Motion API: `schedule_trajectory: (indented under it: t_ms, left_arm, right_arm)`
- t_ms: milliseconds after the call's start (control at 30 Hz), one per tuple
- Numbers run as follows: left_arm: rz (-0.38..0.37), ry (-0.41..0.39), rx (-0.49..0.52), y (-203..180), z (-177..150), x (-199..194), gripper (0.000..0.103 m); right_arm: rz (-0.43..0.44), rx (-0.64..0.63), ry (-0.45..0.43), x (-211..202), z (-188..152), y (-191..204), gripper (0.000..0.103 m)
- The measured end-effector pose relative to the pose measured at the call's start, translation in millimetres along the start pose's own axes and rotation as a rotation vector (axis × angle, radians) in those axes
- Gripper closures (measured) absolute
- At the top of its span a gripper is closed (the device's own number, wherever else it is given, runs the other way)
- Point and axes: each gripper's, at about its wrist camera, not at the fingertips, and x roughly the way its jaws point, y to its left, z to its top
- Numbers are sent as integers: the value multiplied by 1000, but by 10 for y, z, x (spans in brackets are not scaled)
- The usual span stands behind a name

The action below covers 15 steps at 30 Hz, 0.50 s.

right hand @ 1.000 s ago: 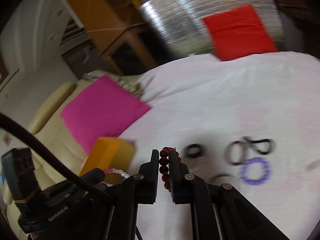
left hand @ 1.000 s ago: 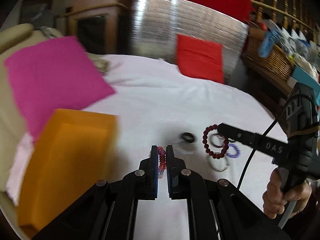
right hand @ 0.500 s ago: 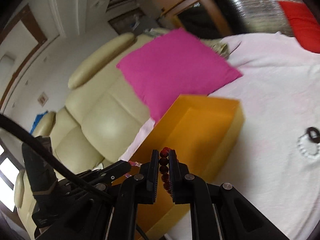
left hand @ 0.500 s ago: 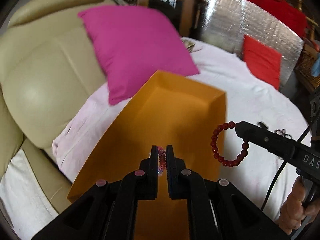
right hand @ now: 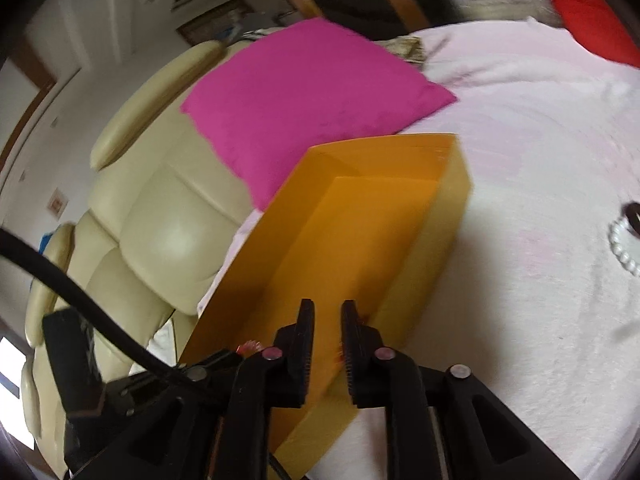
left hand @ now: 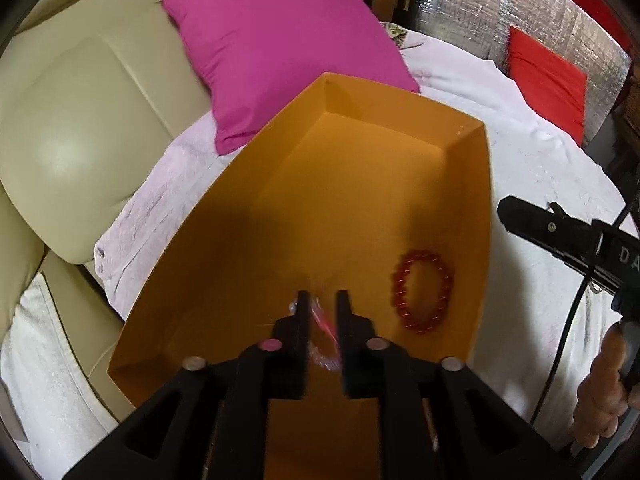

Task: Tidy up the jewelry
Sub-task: 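Move both tools back over the remaining jewelry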

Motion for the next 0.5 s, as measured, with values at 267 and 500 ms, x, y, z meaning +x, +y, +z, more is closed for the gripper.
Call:
schedule_trajectory:
  t_ms: [267, 500]
  left_arm:
    - [20, -155, 111, -682, 204, -482, 26]
    - [-153, -138, 164, -1476, 263, -494, 22]
  right_arm:
    - [-39, 9, -113, -592, 150, -276, 73]
    - [-123, 65, -210, -1351, 219, -764, 67]
